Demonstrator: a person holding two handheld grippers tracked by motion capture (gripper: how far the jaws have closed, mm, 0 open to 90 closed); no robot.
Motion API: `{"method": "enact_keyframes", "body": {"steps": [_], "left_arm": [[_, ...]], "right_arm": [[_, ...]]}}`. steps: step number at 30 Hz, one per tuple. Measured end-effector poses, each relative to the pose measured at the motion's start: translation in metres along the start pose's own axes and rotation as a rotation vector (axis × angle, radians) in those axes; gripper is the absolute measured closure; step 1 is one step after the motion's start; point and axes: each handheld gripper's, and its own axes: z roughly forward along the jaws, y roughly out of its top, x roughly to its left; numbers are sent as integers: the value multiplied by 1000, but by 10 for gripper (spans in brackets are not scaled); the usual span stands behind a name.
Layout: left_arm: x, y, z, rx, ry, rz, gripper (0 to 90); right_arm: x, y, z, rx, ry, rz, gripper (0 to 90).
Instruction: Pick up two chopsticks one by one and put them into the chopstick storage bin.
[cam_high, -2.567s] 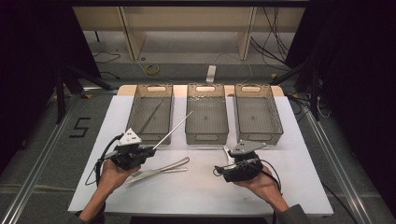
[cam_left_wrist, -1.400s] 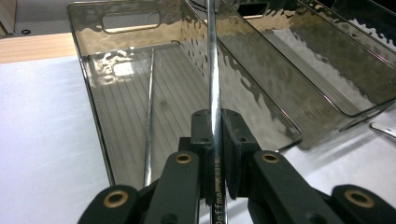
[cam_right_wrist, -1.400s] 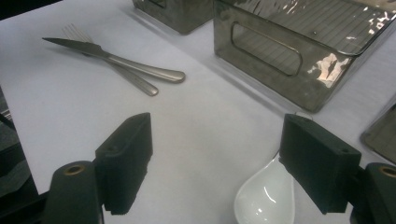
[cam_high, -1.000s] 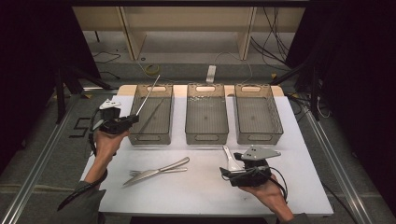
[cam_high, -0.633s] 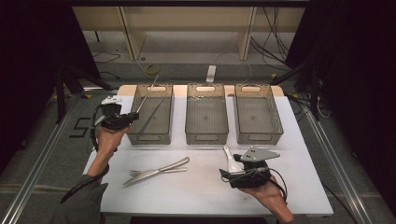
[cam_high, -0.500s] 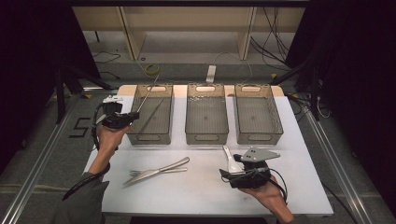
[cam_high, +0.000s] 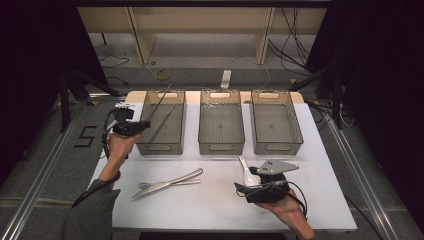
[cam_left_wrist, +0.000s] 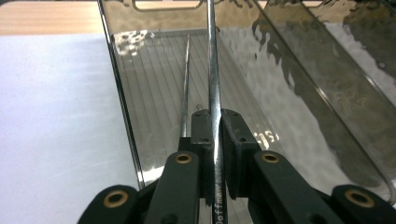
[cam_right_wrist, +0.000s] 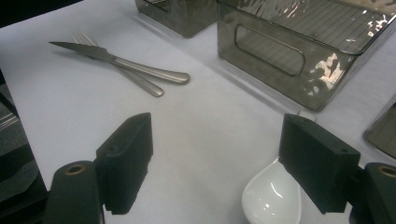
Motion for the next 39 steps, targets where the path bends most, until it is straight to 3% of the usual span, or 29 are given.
{"method": "enact_keyframes", "body": {"steps": [8,21,25,30,39], "left_arm": [[-4,0,8,44,19,15,832],[-9,-1,18,67,28,29,821],[-10,2,15,33,47,19,693],[-13,6,6,10,27,7,544],[-30,-5,-24,-68,-117,17,348]], "right_arm": [[1,-1,1,5,5,-6,270],[2,-1,1,9,13,-9,270],[1,-1,0,7,13,-5,270],[0,-1,0,8,12,0,270],[-4,-1,-3,2,-13,25,270]]}}
